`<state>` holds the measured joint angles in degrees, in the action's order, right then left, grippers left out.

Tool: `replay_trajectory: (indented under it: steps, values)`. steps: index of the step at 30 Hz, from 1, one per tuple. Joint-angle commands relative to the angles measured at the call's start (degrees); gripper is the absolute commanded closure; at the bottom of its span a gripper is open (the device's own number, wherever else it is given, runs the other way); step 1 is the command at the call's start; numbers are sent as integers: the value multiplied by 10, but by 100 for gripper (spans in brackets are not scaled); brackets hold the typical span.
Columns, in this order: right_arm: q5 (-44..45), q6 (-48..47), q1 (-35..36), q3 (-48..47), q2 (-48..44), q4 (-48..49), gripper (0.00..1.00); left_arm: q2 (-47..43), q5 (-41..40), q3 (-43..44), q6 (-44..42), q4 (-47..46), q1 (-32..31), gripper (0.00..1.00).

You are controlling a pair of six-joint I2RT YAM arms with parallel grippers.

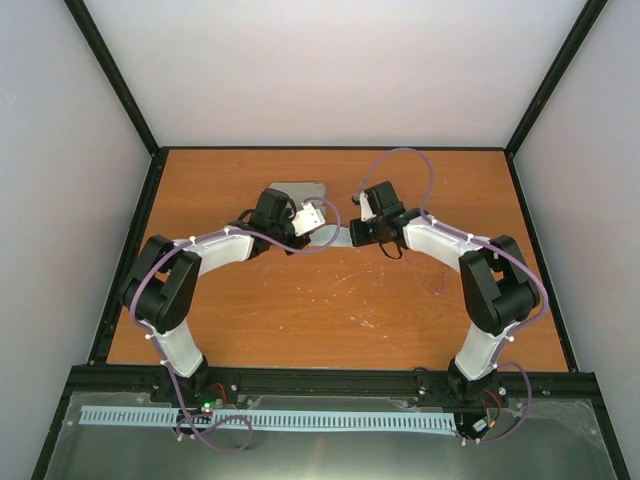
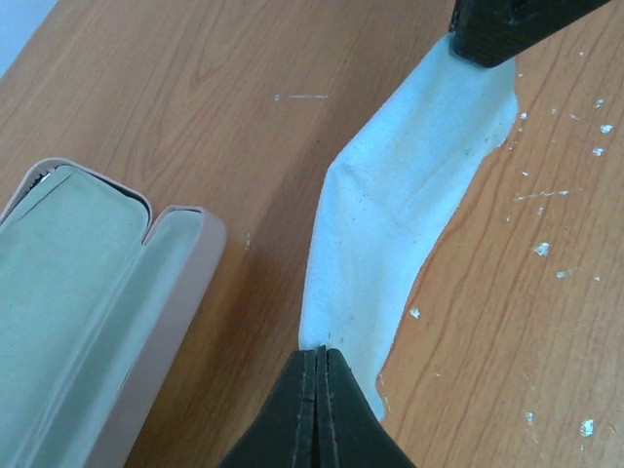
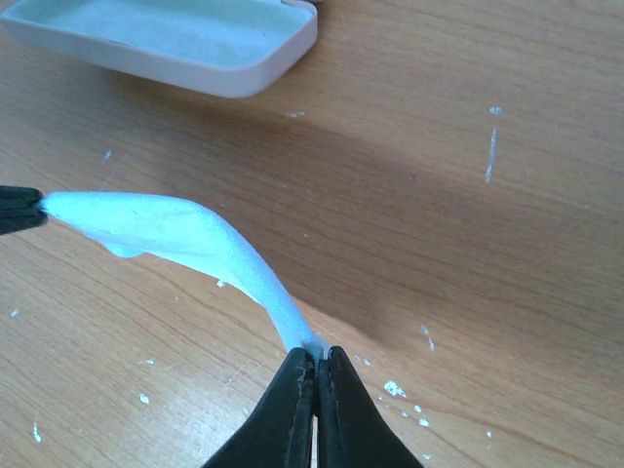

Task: Organize the sunglasses
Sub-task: Pick up the glasses cleaning cloth from the center of the board, then place the glasses cleaning cloth in the sunglasses case.

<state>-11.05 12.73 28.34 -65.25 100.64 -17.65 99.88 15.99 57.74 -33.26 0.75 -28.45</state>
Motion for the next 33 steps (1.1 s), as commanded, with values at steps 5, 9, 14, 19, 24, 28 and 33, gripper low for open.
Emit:
replay_trajectory:
  steps: [5,9,14,19,24,28,33]
  values:
    - [-17,-8,4,-56,31,10,97,-15,-19,4,13,-17,14,100]
    - [-31,-17,4,-96,56,-5,97,-18,-23,2,11,-19,28,100]
    - [-49,-29,5,-148,93,-27,97,-23,-29,-3,4,-25,40,100]
    - [-67,-35,7,-206,136,-50,97,-23,-27,-4,-6,-29,53,100]
    - [-83,-41,12,-269,180,-76,97,-20,-26,0,-15,-31,74,100]
    - [-90,-44,12,-319,213,-99,97,-12,-10,16,-20,-15,100,100]
    - [-102,-41,15,-366,243,-112,97,0,12,33,-34,1,122,100]
